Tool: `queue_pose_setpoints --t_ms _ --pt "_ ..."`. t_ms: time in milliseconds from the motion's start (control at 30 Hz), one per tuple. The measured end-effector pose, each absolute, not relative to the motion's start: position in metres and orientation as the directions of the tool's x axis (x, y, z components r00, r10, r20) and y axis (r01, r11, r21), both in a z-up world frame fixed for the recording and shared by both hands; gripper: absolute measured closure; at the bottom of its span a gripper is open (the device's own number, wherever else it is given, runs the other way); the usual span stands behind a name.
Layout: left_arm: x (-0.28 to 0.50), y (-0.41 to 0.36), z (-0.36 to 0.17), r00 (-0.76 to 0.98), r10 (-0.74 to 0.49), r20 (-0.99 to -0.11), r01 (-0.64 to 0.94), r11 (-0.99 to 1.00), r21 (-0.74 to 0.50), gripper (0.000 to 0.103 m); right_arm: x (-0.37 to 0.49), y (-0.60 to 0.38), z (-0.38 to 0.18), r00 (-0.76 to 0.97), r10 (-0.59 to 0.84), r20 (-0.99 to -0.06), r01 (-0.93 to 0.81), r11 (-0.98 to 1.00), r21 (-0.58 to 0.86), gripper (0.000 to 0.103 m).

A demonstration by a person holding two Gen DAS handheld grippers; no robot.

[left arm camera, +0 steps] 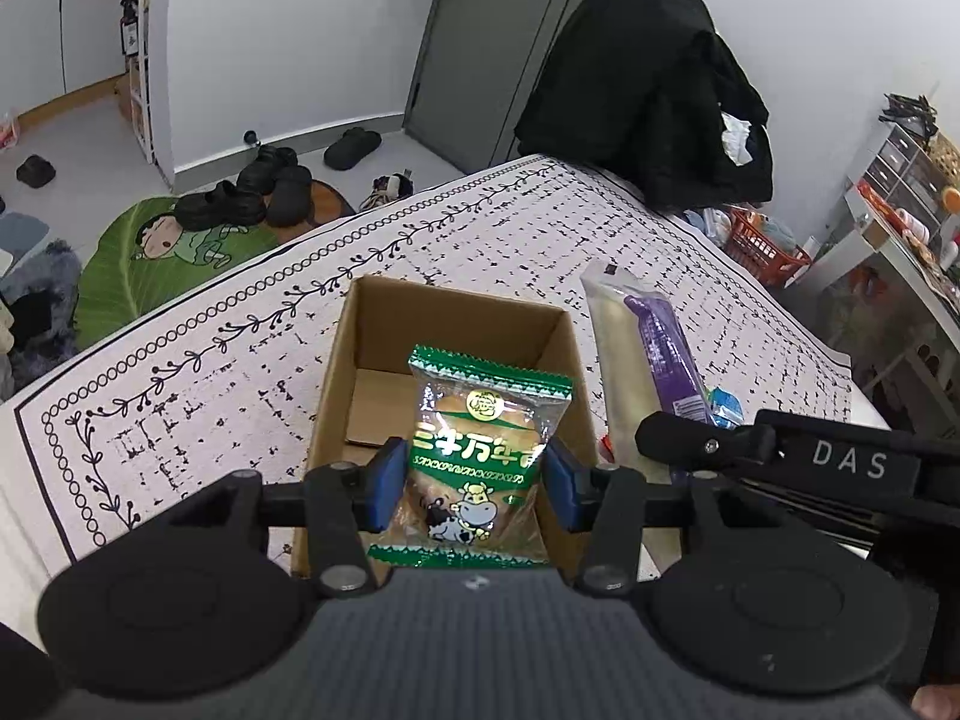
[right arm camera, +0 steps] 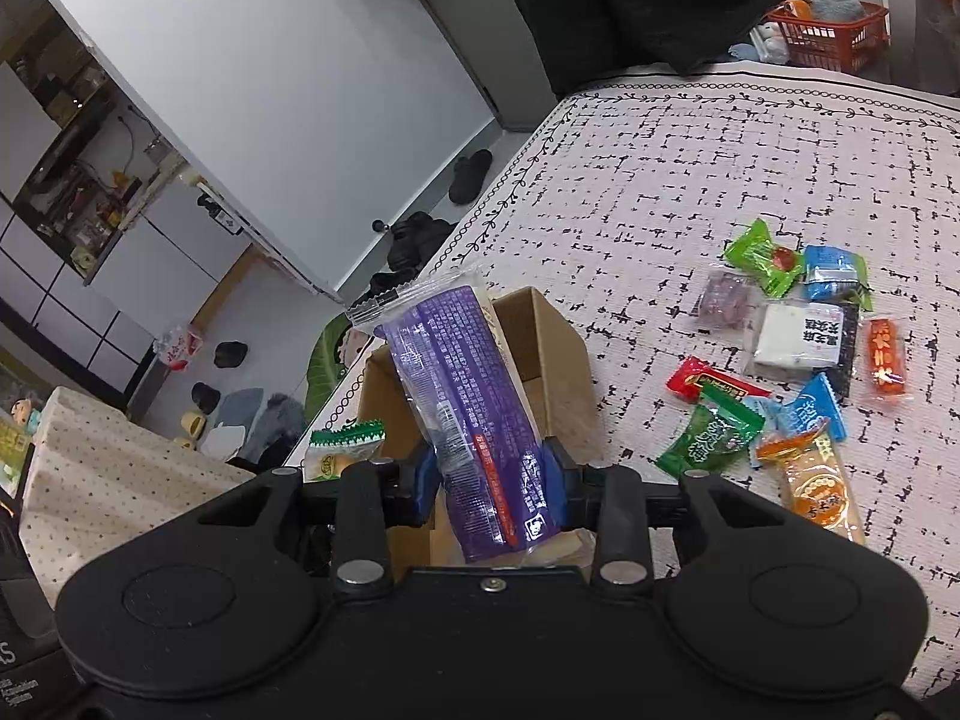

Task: Organize snacks
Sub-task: 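Carry the green cake and purple bar into the box and open both tools, then move both tools back over the snack pile and grasp the orange-wrapped biscuit with the left tool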

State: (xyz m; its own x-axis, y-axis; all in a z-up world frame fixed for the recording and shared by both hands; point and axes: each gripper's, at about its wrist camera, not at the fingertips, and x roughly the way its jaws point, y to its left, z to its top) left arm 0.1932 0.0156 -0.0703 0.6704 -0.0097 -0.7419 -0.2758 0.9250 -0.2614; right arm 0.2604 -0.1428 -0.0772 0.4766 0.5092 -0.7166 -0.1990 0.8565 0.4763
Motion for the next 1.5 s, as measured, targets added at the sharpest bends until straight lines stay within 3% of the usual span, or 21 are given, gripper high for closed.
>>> queue_pose_setpoints --t_ms 233,567,733,900,967,1067,1267,1500 --pt "0.191 0.023 -0.070 0.667 0.005 -0.745 -0.291 0.922 -0.255 0.036 0.263 -0.133 -0.080 0.479 0.497 -0.724 -0.189 0.863 0.468 0.069" --pt "0.181 0.040 -0.060 0.678 0.023 -0.735 -0.335 0.899 -0.281 0.028 0.265 -0.124 -0.075 0.488 0.533 -0.692 -0.188 0.838 0.513 0.067" --pt "0.175 0.045 -0.054 0.678 0.041 -0.734 -0.358 0.890 -0.281 0.024 0.267 -0.122 -0.073 0.474 0.563 -0.677 -0.180 0.814 0.552 0.056" --pt "0.169 0.046 -0.049 0.676 0.087 -0.732 -0.388 0.887 -0.252 0.020 0.257 -0.127 -0.060 0.513 0.547 -0.661 -0.188 0.824 0.535 0.019" --pt "0.166 0.047 -0.048 0.688 0.070 -0.722 -0.380 0.883 -0.276 0.014 0.253 -0.133 -0.056 0.538 0.526 -0.659 -0.192 0.837 0.512 0.013" --pt "0.164 0.042 -0.043 0.702 0.065 -0.709 -0.363 0.889 -0.278 0.000 0.249 -0.142 -0.052 0.551 0.502 -0.666 -0.189 0.853 0.487 0.008" --pt "0.163 0.028 -0.040 0.710 0.027 -0.704 -0.320 0.903 -0.287 0.000 0.242 -0.164 -0.051 0.572 0.458 -0.681 -0.161 0.876 0.455 0.001" --pt "0.162 0.009 -0.036 0.706 0.023 -0.708 -0.288 0.922 -0.258 0.000 0.233 -0.188 -0.050 0.593 0.413 -0.691 -0.133 0.897 0.421 0.001"
